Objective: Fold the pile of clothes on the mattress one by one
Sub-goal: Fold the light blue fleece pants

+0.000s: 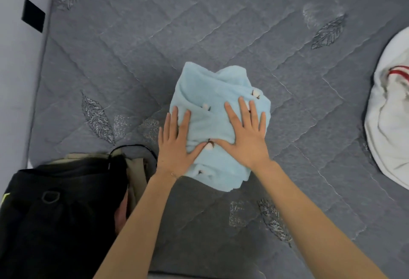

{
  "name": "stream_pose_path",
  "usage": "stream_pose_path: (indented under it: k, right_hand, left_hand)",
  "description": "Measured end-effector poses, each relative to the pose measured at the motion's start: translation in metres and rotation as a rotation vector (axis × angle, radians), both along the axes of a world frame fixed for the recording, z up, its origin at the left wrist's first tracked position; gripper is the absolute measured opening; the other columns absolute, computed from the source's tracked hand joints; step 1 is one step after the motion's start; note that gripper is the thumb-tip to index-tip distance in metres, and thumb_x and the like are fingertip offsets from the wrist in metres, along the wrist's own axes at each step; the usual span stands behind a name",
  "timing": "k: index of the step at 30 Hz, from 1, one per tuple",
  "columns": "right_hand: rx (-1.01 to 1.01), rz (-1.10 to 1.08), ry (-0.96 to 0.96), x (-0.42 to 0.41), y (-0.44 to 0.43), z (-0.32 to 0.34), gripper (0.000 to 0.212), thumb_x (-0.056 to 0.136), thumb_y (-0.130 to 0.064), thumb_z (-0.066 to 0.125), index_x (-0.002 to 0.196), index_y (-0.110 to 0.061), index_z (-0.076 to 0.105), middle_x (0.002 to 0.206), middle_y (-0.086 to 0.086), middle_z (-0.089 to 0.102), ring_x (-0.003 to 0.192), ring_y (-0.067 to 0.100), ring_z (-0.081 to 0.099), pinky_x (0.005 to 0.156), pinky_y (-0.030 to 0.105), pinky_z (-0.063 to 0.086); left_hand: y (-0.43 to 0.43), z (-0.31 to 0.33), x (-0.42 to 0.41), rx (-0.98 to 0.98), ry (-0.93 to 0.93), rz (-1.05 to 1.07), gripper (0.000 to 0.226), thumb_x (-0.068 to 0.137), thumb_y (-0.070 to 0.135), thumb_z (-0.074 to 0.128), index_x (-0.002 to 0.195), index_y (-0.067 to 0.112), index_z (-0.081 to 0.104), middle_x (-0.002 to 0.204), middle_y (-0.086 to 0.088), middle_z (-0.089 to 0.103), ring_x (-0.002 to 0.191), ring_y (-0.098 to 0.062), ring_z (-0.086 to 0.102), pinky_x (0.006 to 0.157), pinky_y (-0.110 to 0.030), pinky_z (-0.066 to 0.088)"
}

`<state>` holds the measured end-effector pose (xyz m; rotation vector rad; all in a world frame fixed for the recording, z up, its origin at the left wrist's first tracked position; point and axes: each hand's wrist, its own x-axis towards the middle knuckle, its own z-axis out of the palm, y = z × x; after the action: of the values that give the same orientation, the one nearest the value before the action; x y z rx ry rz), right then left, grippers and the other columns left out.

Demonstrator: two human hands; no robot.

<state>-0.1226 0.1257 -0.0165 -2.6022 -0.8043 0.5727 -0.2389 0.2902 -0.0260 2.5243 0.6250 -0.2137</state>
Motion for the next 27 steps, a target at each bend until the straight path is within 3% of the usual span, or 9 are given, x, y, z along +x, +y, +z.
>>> stream_pose_path:
  k: [4,7,11,15,17,19,21,23,27]
  right_hand:
    - [0.214,-0.008,0.191,0.018,-0.001,0.002,0.079,0.08,-0.078,0.04,0.148,-0.042,0.024,0.161,-0.007,0.005,0.147,0.012,-0.013,0.117,0.042,-0.016]
    - [0.288,-0.06,0.119,0.033,0.003,0.01,0.071,0.088,-0.064,0.046,0.148,-0.031,0.032,0.154,-0.002,0.024,0.148,0.02,0.004,0.119,0.049,-0.004]
    - [0.222,0.024,0.059,0.056,0.024,0.011,0.074,0.088,-0.058,0.055,0.15,-0.029,0.026,0.159,0.005,0.014,0.147,0.022,0.009,0.118,0.043,-0.004]
    - [0.198,0.103,0.086,0.083,0.039,0.008,0.064,0.084,-0.054,0.064,0.136,-0.019,0.05,0.147,0.009,0.039,0.139,0.028,0.031,0.117,0.042,0.016]
    - [0.285,0.138,0.035,0.087,0.04,0.007,0.047,0.085,-0.044,0.069,0.113,-0.006,0.062,0.12,0.011,0.058,0.114,0.029,0.052,0.1,0.033,0.036]
    - [0.361,0.144,-0.02,0.084,0.038,0.008,0.033,0.088,-0.038,0.067,0.093,-0.006,0.064,0.093,0.006,0.063,0.087,0.02,0.056,0.078,0.028,0.042]
    - [0.403,0.128,-0.044,0.083,0.034,0.013,0.024,0.093,-0.035,0.061,0.076,-0.019,0.06,0.071,-0.008,0.056,0.067,0.004,0.048,0.06,0.02,0.035]
    - [0.404,0.111,-0.027,0.086,0.034,0.018,0.036,0.097,-0.033,0.054,0.064,-0.04,0.041,0.056,-0.017,0.039,0.055,0.001,0.042,0.05,0.014,0.027]
    - [0.312,0.034,-0.002,0.102,0.039,0.026,0.049,0.099,-0.033,0.052,0.058,-0.029,0.026,0.048,-0.009,0.027,0.043,0.009,0.027,0.044,0.021,0.021]
  left_hand:
    - [0.007,-0.013,-0.006,-0.069,-0.053,0.01,0.09,0.081,0.078,0.033,0.149,0.033,-0.003,0.159,0.0,-0.004,0.148,-0.024,0.004,0.118,-0.052,0.014]
    - [-0.003,-0.004,-0.009,-0.066,-0.059,0.155,0.093,0.079,0.077,0.037,0.152,0.031,0.004,0.161,-0.003,0.005,0.147,-0.025,0.012,0.118,-0.048,0.016]
    - [-0.036,0.012,-0.023,-0.102,-0.131,0.583,0.09,0.082,0.059,0.062,0.151,0.019,0.022,0.156,-0.01,0.024,0.142,-0.025,0.024,0.116,-0.043,0.021]
    - [-0.081,0.026,-0.026,-0.642,-0.367,1.295,0.075,0.079,0.032,0.074,0.134,0.01,0.028,0.13,-0.002,0.042,0.12,-0.015,0.049,0.105,-0.034,0.042]
    - [-0.101,0.03,-0.023,-0.735,-0.325,1.494,0.052,0.084,0.028,0.07,0.115,0.015,0.03,0.113,0.002,0.042,0.1,-0.008,0.051,0.094,-0.03,0.048]
    - [-0.114,0.031,-0.021,-0.762,-0.319,1.585,0.039,0.087,0.031,0.067,0.105,0.015,0.037,0.105,0.003,0.046,0.09,-0.005,0.052,0.077,-0.018,0.048]
    - [-0.118,0.034,-0.015,-0.83,-0.424,1.57,0.022,0.09,0.031,0.064,0.104,0.018,0.053,0.101,0.01,0.06,0.085,0.002,0.061,0.066,-0.01,0.049]
    - [-0.117,0.038,-0.01,-0.834,-0.503,1.514,0.011,0.092,0.027,0.061,0.102,0.024,0.064,0.097,0.014,0.069,0.085,0.005,0.065,0.065,-0.009,0.051]
    - [-0.112,0.041,-0.011,-0.735,-0.548,1.548,0.014,0.097,0.022,0.054,0.089,0.023,0.067,0.082,0.012,0.068,0.076,0.0,0.064,0.07,-0.02,0.053]
